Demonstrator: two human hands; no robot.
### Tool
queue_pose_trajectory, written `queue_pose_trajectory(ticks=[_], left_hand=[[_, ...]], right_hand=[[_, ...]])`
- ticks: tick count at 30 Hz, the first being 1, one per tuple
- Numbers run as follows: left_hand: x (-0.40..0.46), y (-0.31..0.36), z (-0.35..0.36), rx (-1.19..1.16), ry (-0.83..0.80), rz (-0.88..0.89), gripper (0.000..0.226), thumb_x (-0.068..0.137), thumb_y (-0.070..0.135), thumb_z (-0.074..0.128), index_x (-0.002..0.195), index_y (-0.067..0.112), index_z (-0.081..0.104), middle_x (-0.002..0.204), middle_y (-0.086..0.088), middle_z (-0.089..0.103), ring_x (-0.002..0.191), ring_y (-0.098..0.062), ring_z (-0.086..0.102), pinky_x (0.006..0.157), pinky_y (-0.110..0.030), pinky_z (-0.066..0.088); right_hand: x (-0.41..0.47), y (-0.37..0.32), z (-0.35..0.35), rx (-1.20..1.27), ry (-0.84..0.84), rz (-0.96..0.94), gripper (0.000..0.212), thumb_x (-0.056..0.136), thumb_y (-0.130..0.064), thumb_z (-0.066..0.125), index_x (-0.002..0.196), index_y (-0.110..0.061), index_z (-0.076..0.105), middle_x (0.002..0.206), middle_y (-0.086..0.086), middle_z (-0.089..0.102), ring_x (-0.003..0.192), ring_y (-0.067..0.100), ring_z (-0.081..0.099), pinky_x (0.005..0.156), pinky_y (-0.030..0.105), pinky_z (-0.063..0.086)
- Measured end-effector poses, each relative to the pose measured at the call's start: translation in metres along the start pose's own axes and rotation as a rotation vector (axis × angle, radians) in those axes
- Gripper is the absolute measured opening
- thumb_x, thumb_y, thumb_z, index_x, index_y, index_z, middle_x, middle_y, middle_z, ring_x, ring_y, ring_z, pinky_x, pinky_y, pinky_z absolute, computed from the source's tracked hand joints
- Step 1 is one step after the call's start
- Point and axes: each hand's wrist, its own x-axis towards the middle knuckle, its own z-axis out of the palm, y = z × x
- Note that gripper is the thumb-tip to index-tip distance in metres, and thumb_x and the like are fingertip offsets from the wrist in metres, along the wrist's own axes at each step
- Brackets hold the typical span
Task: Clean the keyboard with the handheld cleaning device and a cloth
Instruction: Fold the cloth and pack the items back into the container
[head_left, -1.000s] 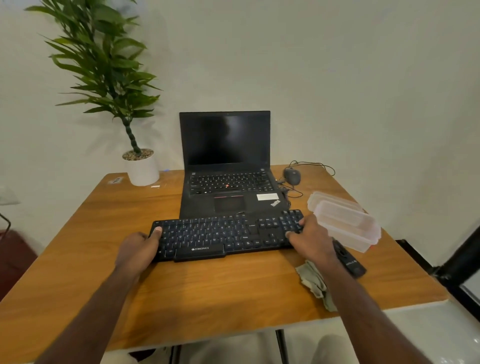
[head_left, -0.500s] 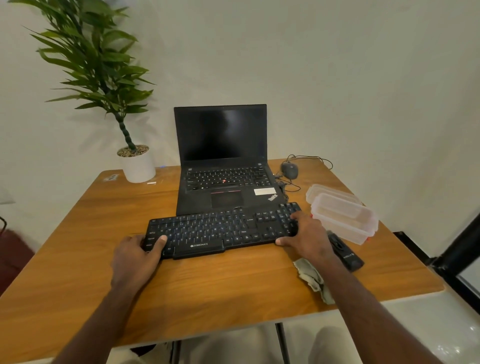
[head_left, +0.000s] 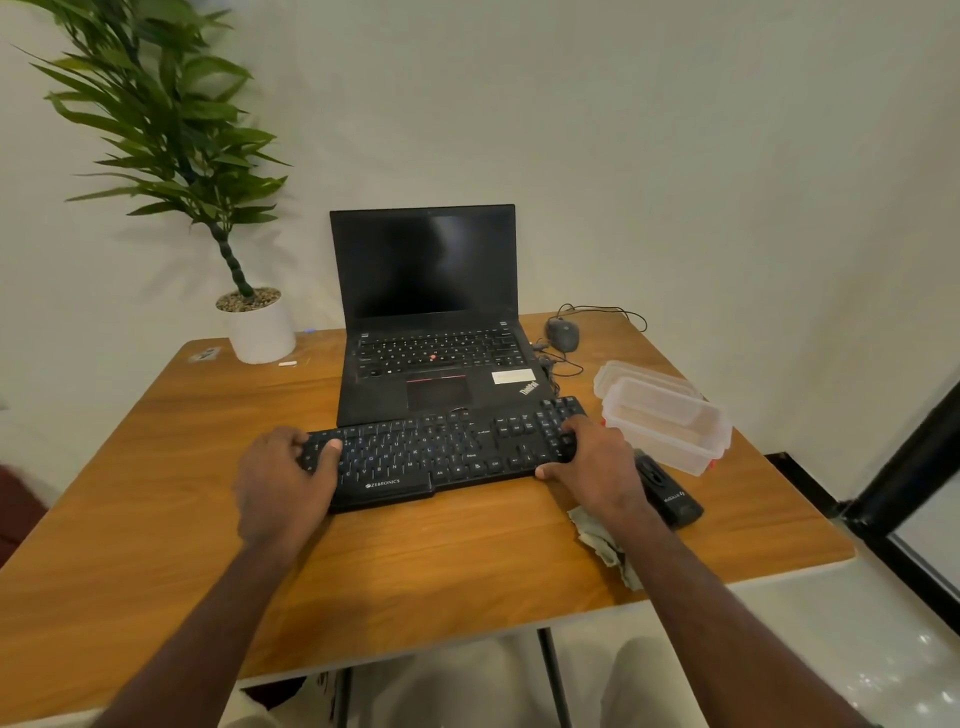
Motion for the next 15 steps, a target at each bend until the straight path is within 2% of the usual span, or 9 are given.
queue_pose_trajectory(ticks=[3,5,8,11,15], left_hand=[[-0.004,0.027,0.014,-0.066,-0.057,0.093,0.018,0.091,0.033,0.070,0.088,0.019,0.060,0.078,0.004,0.056,0.073,-0.013,0.052,0.065,-0.030,0.039],[-0.008,0.046,0.025,-0.067,-0.116,0.147,0.020,0.092,0.032,0.069,0.078,0.022,0.058,0.071,0.007,0.056,0.068,-0.008,0.052,0.060,-0.027,0.037],[-0.015,0.075,0.044,-0.088,-0.220,0.187,0.026,0.093,0.033,0.067,0.071,0.024,0.058,0.065,0.008,0.058,0.063,-0.006,0.055,0.057,-0.024,0.039],[-0.022,0.106,0.060,-0.102,-0.284,0.236,0.029,0.093,0.036,0.068,0.067,0.025,0.059,0.061,0.010,0.058,0.059,-0.004,0.056,0.056,-0.024,0.045],[-0.035,0.140,0.080,-0.082,-0.361,0.329,0.032,0.093,0.040,0.067,0.065,0.025,0.058,0.060,0.012,0.057,0.058,0.000,0.055,0.057,-0.021,0.041]], right_hand=[[-0.001,-0.001,-0.003,0.013,0.028,-0.012,0.060,0.077,-0.038,0.086,0.128,-0.021,0.060,0.121,0.001,0.069,0.113,0.019,0.061,0.098,0.036,0.052],[-0.001,0.001,-0.007,0.027,0.054,-0.019,0.052,0.079,-0.035,0.085,0.124,-0.022,0.062,0.118,0.000,0.069,0.109,0.017,0.062,0.095,0.032,0.051],[-0.003,0.004,-0.014,0.022,0.099,-0.040,0.040,0.083,-0.032,0.082,0.118,-0.023,0.064,0.113,-0.002,0.070,0.102,0.013,0.060,0.090,0.029,0.048],[-0.009,0.012,-0.024,0.032,0.131,-0.053,0.035,0.085,-0.026,0.081,0.116,-0.021,0.067,0.110,-0.002,0.071,0.102,0.016,0.063,0.090,0.032,0.052],[-0.024,0.034,-0.037,0.043,0.140,-0.045,0.024,0.085,-0.016,0.078,0.107,-0.020,0.070,0.100,-0.003,0.073,0.094,0.016,0.066,0.086,0.036,0.057]])
